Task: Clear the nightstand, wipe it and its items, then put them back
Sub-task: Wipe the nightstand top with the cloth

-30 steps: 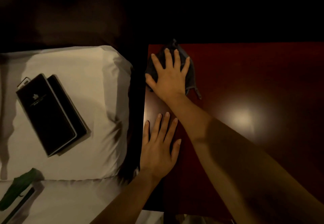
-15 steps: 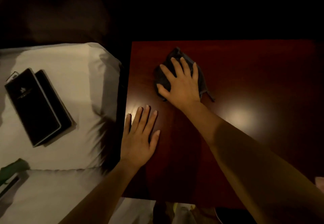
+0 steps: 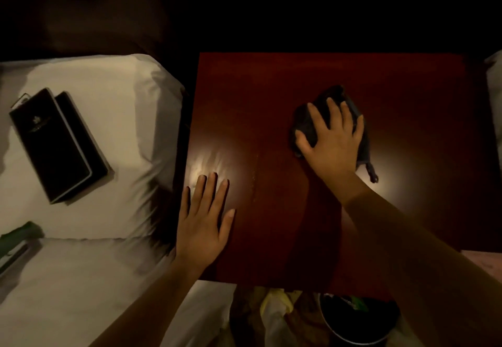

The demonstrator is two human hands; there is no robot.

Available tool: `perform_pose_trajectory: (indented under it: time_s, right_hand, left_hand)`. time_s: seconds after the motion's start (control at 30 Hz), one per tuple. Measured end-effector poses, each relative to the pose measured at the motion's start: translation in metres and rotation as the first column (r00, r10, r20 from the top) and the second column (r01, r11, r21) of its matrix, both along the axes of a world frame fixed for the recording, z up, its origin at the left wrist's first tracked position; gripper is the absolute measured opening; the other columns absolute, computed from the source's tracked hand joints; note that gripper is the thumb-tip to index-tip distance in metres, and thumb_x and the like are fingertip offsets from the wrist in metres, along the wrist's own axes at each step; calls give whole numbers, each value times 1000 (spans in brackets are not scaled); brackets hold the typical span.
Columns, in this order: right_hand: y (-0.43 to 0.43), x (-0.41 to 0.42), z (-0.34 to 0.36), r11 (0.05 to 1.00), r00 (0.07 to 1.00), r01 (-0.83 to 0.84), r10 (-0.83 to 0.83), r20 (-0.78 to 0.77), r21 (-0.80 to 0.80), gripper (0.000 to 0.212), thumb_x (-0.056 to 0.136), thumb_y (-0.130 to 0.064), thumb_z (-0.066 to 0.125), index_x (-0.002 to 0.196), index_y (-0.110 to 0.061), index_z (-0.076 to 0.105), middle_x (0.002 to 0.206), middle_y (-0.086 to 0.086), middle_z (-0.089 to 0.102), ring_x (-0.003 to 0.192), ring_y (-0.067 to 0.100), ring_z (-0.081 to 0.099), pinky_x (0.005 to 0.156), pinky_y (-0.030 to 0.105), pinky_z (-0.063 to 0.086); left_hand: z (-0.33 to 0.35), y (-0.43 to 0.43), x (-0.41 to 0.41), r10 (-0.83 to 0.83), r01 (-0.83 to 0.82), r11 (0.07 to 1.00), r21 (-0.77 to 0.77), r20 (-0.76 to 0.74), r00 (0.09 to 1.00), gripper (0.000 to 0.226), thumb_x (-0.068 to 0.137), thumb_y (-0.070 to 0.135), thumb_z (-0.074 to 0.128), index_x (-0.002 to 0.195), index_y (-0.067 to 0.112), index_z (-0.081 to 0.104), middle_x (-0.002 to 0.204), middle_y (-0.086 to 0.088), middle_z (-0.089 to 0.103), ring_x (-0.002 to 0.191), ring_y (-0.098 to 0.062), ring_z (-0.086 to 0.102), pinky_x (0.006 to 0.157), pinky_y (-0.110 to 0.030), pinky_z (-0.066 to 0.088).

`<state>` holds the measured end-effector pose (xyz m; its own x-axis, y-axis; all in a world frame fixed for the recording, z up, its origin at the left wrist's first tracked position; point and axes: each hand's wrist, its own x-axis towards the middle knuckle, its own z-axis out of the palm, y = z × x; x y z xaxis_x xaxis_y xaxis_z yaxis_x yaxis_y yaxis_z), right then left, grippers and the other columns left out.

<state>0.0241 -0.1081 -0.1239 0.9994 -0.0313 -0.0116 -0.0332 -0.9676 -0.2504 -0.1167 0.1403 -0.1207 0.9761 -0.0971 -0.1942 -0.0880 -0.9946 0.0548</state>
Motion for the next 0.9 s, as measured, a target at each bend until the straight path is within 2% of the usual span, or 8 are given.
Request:
perform_pose_trajectory:
  time_s: [0.17, 0.27, 0.37, 0.53, 0.73, 0.9]
  right_hand:
    - [25, -27, -2, 981, 982, 190, -191, 17, 31, 58, 90, -52, 37, 143, -29, 34, 153, 14, 30, 143, 38, 21, 113, 63, 8]
    - [53, -42, 0, 976, 977, 212, -213, 9, 39, 56, 92, -50, 36, 144, -29, 34, 154, 14, 29, 143, 39, 20, 113, 63, 7]
    - [84, -50, 2, 986, 986, 164, -163, -13, 33, 53, 94, -49, 34, 144, -30, 33, 155, 14, 28, 144, 38, 18, 113, 63, 5]
    - [121, -42, 3, 999, 996, 33, -29, -83, 42, 51, 97, -50, 24, 146, -36, 24, 159, 8, 17, 147, 33, 7, 114, 59, -3]
    - [137, -22, 7, 979, 978, -165, 178, -107, 121, 48, 98, -48, 25, 145, -39, 24, 160, 4, 13, 148, 29, 2, 115, 56, -7]
    - [135, -20, 7, 970, 969, -219, 229, -92, 108, 49, 97, -50, 28, 145, -40, 25, 160, 3, 14, 148, 28, 3, 116, 55, -4]
  left_hand:
    - [-3, 3, -6, -13, 13, 1000, -3, 7, 1000, 59, 97, 48, 21, 149, 20, 26, 158, -6, 21, 147, -24, 16, 120, -45, 7]
    - [-3, 3, -5, -15, 16, 1000, -27, 20, 1000, 60, 96, 46, 24, 149, 18, 26, 158, -7, 22, 148, -23, 15, 120, -44, 6]
    - [-2, 3, -6, 1, 1, 998, -58, 38, 999, 63, 96, 47, 25, 149, 13, 27, 158, -9, 23, 147, -23, 16, 120, -44, 8]
    - [-1, 3, -7, 17, -11, 997, -82, 69, 997, 67, 95, 47, 27, 147, 5, 28, 156, -14, 25, 146, -24, 20, 119, -48, 21]
    - [-5, 7, -9, -25, 30, 997, -77, 64, 998, 69, 95, 50, 24, 148, 5, 25, 157, -14, 22, 147, -26, 18, 118, -49, 23]
    - [-6, 8, -13, -2, 10, 996, -91, 81, 997, 68, 95, 52, 26, 148, 9, 26, 157, -15, 23, 146, -28, 20, 117, -49, 25]
